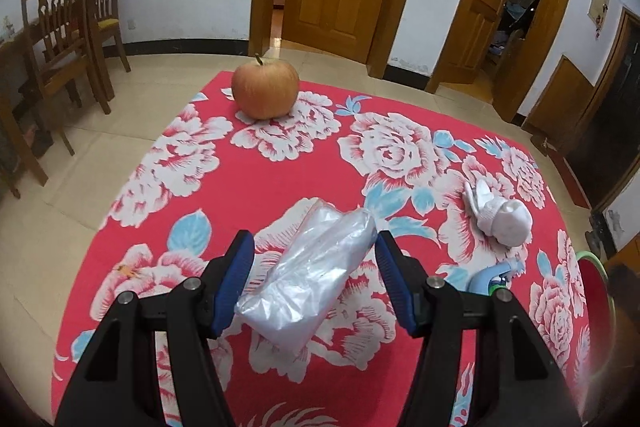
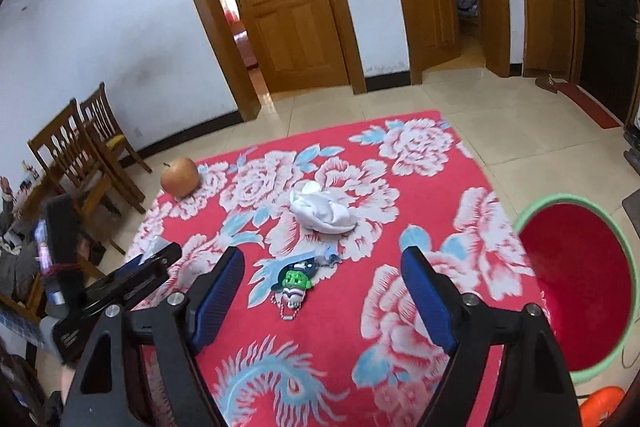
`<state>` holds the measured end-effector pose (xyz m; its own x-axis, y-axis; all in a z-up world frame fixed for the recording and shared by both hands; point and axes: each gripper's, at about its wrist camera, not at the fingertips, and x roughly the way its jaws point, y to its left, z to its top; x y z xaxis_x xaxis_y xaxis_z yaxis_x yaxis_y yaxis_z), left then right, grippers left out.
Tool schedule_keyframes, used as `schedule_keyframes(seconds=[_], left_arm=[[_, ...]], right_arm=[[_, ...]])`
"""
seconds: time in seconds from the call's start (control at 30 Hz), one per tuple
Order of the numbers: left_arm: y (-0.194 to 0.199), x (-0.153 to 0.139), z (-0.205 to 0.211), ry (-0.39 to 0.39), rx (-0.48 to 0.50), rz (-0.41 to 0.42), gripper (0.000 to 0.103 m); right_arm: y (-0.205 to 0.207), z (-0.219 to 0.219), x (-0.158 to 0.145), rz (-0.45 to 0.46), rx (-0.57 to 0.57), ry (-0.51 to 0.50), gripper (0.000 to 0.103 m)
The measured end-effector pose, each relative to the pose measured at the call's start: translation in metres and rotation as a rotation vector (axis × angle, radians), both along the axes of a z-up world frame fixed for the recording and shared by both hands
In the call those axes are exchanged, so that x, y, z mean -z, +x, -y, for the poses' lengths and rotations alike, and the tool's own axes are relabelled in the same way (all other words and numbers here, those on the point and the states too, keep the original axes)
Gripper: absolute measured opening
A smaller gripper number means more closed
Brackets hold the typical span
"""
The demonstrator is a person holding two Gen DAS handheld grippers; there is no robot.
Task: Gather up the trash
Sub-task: 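Grasp the white cloth with the right tool while the left tool holds the plastic bag, then carry the white cloth over the red basin with the right tool while the left tool holds the bag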
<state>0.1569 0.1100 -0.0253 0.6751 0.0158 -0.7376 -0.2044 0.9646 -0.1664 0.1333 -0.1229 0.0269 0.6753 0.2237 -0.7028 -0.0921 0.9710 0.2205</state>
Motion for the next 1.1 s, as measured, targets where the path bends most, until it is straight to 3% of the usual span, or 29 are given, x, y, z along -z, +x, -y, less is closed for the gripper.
schedule_keyframes(seconds=[0.3,0.47,0.7,0.8,1.1], left_arm=[[-0.001,0.012,-0.001,0.059,-0.008,0.007,0.063],[-0.001,0.015,-0.003,0.057,-0.013,0.004,0.062],[0.0,0.018,-0.003,0.055,-0.014,-0.005,0.063],[0.0,0.018,-0.003,0.054,-0.011,-0.003,0.062],[0.0,0.019,-0.001,0.049,-0.004,0.002,0.063]], right_arm=[[0.053,-0.013,0.035,-0.07,-0.021,-0.035,0.075],[0.073,-0.016,0.049,-0.094,-0.034,-0.037,0.063],[0.083,-0.025,0.065,-0.128,-0.07,-0.043,0.022],[0.079,-0.027,0.065,-0.113,-0.082,-0.045,0.013],[0.054,-0.017,0.034,-0.033,-0.09,-0.015,0.011]])
